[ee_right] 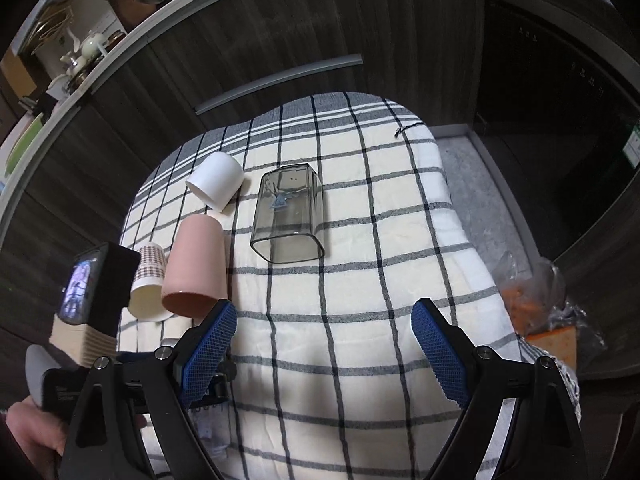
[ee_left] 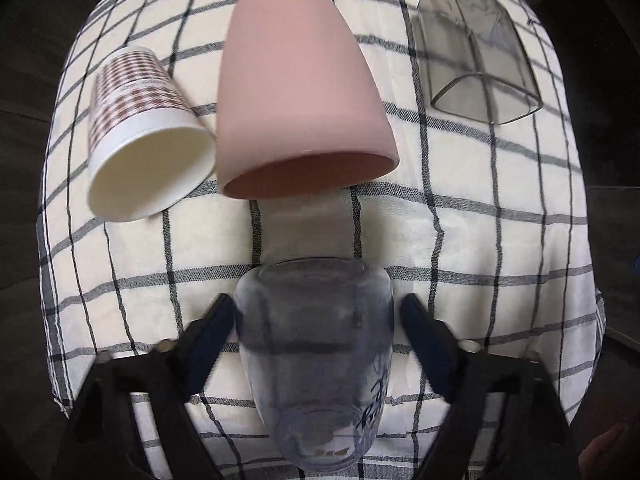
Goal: Flip cup upside down
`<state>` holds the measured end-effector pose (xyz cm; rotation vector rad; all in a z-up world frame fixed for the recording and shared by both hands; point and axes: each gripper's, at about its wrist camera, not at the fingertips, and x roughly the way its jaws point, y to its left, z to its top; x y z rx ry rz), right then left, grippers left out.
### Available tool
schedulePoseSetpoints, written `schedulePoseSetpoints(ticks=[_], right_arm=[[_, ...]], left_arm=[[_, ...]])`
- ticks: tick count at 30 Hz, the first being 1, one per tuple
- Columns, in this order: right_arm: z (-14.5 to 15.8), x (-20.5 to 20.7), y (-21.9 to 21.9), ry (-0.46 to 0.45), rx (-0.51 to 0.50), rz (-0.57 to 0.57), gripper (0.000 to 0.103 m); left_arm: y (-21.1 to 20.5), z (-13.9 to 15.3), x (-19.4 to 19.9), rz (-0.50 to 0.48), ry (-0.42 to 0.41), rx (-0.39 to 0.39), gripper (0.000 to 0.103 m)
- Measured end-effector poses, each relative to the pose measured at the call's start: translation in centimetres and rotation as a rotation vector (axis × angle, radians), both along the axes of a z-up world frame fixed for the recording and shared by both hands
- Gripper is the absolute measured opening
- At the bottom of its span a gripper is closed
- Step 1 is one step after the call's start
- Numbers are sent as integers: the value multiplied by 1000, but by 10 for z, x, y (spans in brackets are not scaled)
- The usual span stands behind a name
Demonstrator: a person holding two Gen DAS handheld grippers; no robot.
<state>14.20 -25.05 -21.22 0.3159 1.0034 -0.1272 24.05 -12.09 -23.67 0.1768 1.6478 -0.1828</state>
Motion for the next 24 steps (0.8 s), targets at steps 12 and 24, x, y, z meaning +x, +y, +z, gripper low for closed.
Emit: schedulePoseSetpoints(ticks=[12, 24], right_arm=[[-16, 7, -8, 22, 66, -18, 89], [0, -6, 3, -18, 75, -3, 89]], left_arm=[[-3, 11, 4, -34, -29, -23, 71], [25, 99, -41, -34, -365, -129, 71]])
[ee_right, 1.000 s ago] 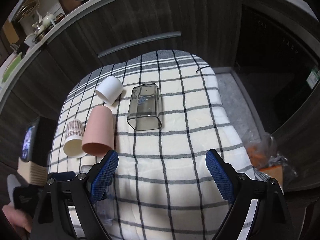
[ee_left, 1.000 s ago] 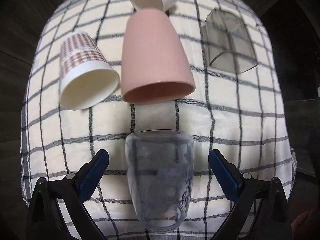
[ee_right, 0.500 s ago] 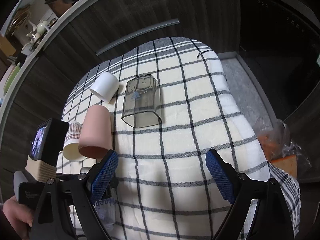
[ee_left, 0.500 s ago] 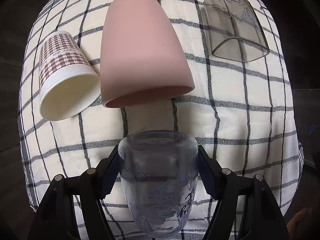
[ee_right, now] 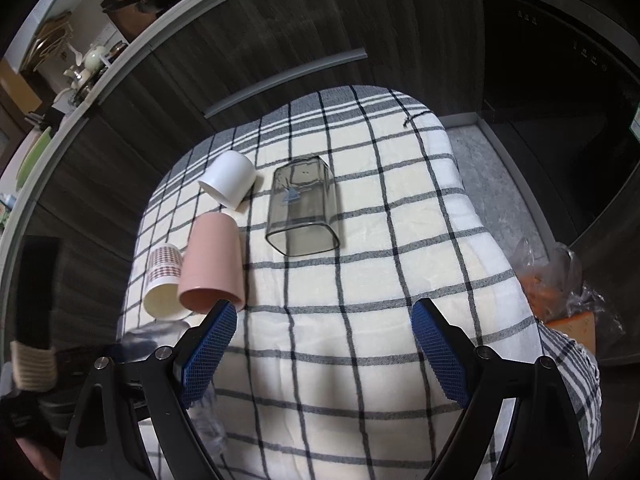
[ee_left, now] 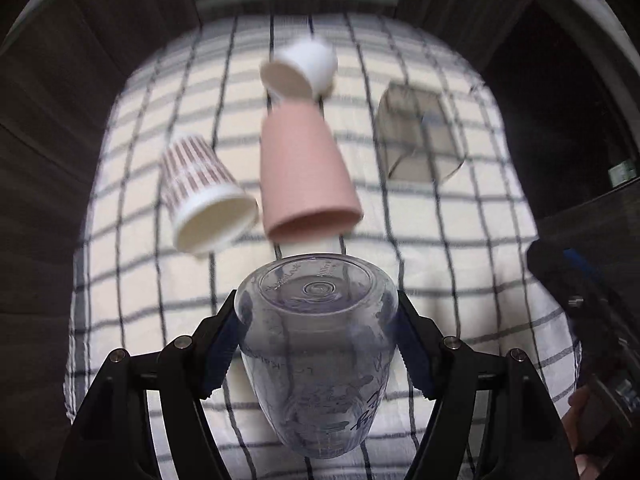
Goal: Flip cup upside down
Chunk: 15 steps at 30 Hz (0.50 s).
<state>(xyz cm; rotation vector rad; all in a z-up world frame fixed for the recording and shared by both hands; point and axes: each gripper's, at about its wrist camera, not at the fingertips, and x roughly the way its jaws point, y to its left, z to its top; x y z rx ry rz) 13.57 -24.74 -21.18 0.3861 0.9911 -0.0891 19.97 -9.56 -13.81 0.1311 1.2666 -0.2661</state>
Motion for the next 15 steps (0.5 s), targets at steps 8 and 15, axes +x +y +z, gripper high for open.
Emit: schedulePoseSetpoints(ticks=[8, 15], right_arm=[[9, -17, 14, -87, -64, -2, 89], [-2, -25, 23, -134, -124, -11, 89]], left_arm=[[36, 10, -24, 23, -411, -159, 71], [50, -4, -43, 34, -735, -198, 71]])
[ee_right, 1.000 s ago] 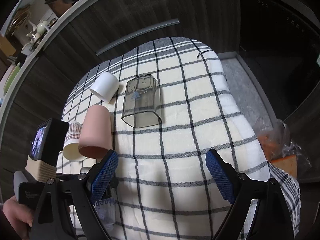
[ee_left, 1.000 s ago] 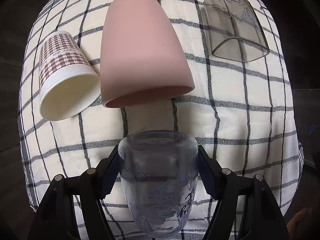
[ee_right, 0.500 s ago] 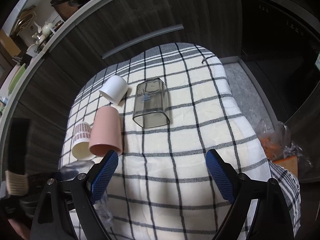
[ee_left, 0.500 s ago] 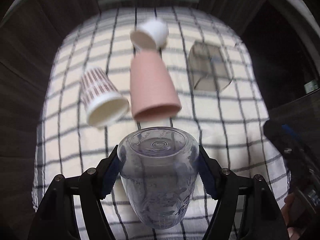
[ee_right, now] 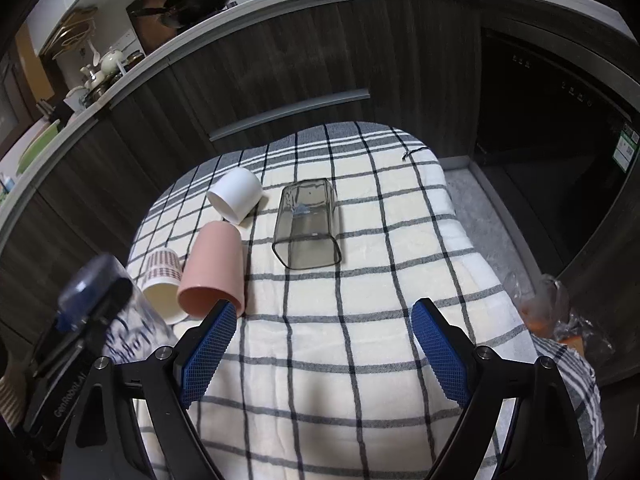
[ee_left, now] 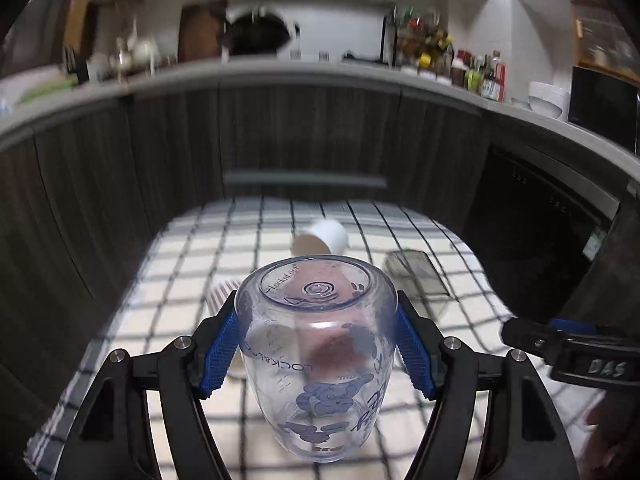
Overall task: Flip cup upside down
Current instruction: 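Lower the inverted clear cup onto the cloth and open the right tool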
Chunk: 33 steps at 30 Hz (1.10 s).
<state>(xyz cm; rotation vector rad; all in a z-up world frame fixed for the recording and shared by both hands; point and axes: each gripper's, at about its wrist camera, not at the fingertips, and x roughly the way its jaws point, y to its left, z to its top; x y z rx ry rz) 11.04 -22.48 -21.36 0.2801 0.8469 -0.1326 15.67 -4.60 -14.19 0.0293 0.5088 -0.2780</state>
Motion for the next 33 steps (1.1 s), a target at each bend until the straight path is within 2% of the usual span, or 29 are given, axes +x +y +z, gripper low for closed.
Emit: schedulePoseSetpoints(ticks=[2, 5, 7, 13, 23, 33], right_arm=[[-5, -1, 1, -4, -3, 2, 89], [-13, -1, 3, -2, -9, 9, 89], [-17, -1, 2, 3, -4, 10, 89], [-25, 0, -1, 24, 20, 6, 89], [-26, -1, -1, 27, 29, 8, 89], [-20, -14, 4, -25, 2, 15, 89]], left_arm=[[0, -11, 5, 24, -15, 16, 71], [6, -26, 13, 42, 47, -26, 71], [6, -34, 13, 51, 61, -13, 71], [1, -33, 1, 40, 46, 30, 71], [2, -37, -16, 28, 88, 46, 73], [2, -25, -31, 29, 74, 56, 76]])
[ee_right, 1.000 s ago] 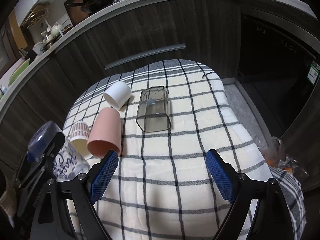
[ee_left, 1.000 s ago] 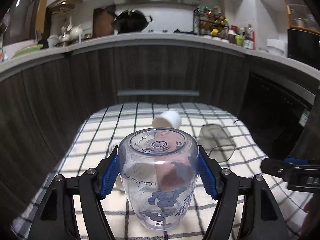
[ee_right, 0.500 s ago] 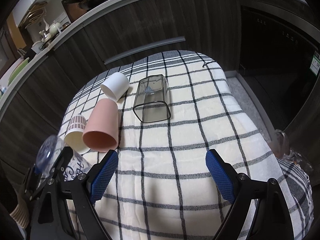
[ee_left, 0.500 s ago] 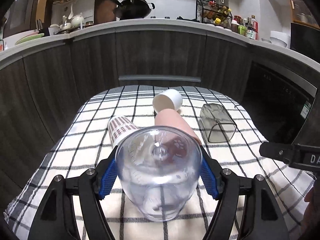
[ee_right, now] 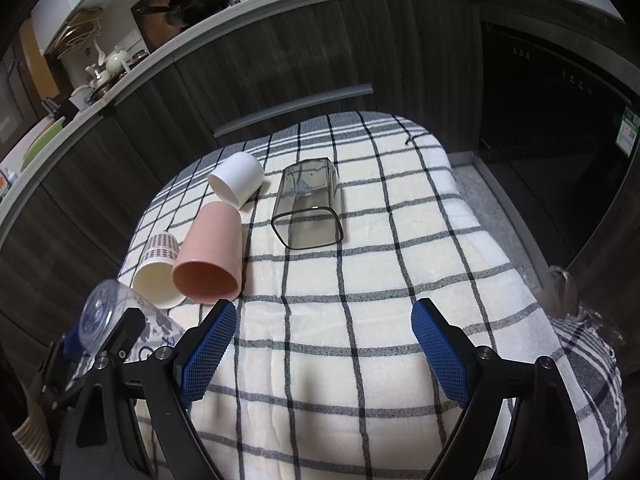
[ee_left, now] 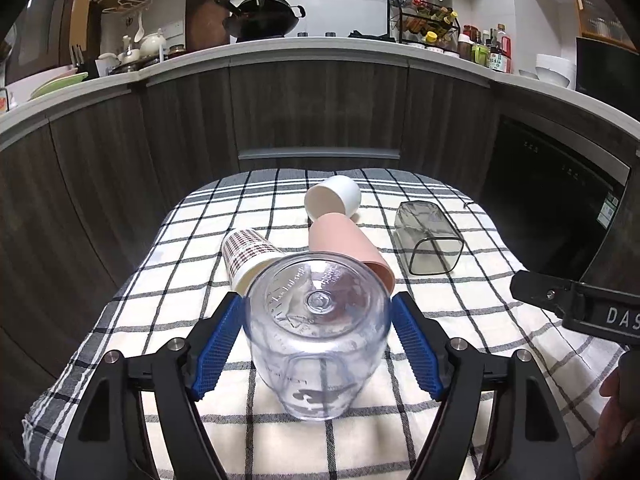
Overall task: Flip cup upside down
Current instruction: 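Lower the inverted clear cup onto the cloth and open the right tool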
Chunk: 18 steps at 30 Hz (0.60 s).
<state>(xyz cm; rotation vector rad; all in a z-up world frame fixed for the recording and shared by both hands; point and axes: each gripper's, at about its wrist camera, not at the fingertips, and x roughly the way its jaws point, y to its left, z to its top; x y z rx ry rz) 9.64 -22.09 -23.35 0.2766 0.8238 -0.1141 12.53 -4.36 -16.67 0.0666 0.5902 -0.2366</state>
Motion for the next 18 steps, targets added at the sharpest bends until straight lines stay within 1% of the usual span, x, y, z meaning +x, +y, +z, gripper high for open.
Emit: schedulePoseSetpoints(ticks=[4, 8, 12, 16, 18], right_arm=[[9, -8, 8, -44, -38, 12, 89], [21, -17, 16, -94, -87, 20, 89], [37, -32, 26, -158, -143, 24, 89], [55, -47, 35, -211, -183, 36, 89], [63, -52, 39, -224, -192, 46, 89]], left_arm=[[3, 8, -7, 2, -10, -3, 76], [5, 19, -17, 4, -36, -4, 80], [8, 32, -30, 9, -61, -7, 80], [14, 47, -38, 20, -55, -26, 81], [18, 57, -43, 36, -50, -29, 84]])
